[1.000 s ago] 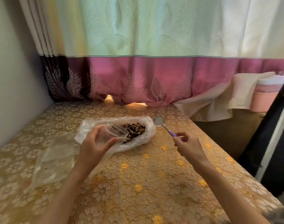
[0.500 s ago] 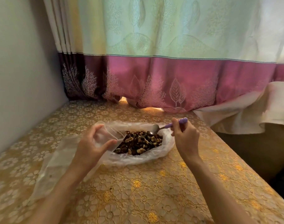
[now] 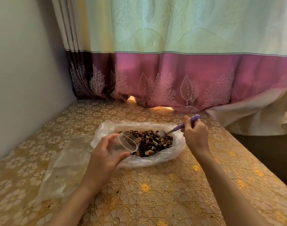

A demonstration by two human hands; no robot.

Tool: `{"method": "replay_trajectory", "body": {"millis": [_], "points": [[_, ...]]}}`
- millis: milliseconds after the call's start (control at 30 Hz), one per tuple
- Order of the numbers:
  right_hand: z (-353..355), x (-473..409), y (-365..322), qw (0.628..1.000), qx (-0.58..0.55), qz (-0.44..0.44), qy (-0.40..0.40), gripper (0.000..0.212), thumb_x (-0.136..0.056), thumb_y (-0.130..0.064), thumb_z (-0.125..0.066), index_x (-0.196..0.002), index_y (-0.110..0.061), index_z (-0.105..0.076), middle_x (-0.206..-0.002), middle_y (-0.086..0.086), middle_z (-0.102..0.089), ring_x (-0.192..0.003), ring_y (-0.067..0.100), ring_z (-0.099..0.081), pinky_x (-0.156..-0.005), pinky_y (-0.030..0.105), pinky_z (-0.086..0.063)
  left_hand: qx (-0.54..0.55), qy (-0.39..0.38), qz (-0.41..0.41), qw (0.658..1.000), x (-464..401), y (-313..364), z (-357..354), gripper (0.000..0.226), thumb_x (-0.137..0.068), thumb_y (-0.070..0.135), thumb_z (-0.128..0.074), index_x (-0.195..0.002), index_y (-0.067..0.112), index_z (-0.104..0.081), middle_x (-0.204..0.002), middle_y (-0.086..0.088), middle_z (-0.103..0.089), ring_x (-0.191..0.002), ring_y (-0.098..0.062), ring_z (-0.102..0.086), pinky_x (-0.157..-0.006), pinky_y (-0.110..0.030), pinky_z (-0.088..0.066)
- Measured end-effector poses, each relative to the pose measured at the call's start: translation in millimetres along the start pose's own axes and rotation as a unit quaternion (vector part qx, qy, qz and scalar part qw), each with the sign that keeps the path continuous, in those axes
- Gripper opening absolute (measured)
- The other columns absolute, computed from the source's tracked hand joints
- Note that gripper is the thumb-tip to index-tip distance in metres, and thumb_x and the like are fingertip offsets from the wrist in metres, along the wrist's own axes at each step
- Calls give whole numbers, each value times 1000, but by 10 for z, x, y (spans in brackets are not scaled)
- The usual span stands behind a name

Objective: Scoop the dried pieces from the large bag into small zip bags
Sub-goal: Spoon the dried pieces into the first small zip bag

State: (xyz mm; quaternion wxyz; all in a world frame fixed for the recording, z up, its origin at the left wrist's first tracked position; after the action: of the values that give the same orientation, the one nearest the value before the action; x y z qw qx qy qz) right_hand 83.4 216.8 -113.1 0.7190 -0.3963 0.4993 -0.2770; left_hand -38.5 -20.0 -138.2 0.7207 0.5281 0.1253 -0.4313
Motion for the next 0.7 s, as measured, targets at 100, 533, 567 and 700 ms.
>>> {"method": "replay_trajectory", "body": {"millis": [100,533,567,700], "points": [[-40,-28,76,997,-34,-59,-23,34,-99,-22,-46,-70,-10,-61,-58,-9,-65,-51,1,-55,-57,20,-42,-7,-17,18,1000,6,-54,-39,57,-62,42,-68,-113,29,-46,-99,22,-53,-84,19,-52,-71,2,-38],[-163,51,253,982,-124,-144,-8,48,-99,-23,-46,-56,-9,-62,-64,13,-70,-48,11,-55,-50,23,-39,-12,-26,68,997,19,-161,-89,69,-59,60,-62,-119,28,-48,-112,7,-60,-95,-13,-59,-79,-21,-48],[-146,49,250,983,-121,-140,3,48,-98,-23,-46,-55,-11,-61,-61,10,-70,-49,12,-56,-54,25,-40,-15,-29,68,997,20,-164,-92,71,-58,61,-62,-119,27,-48,-112,6,-60,-94,-14,-59,-78,-20,-47],[-95,51,260,980,-130,-143,40,47,-98,-25,-47,-53,-15,-59,-45,-5,-62,-50,14,-56,-63,35,-44,-15,-39,73,997,18,-175,-98,80,-58,59,-64,-125,17,-49,-114,0,-61,-93,-17,-59,-79,-23,-49]]}}
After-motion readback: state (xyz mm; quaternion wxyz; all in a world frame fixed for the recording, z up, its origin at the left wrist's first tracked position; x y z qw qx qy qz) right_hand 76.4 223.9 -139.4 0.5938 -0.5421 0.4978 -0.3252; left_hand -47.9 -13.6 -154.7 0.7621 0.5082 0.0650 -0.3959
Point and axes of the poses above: each hand's wrist, its own x-axis away from the middle knuckle, its own z-axis out of the back of the hand, y = z × x, the point moved 4 cm from there along -x, towards the middle knuckle
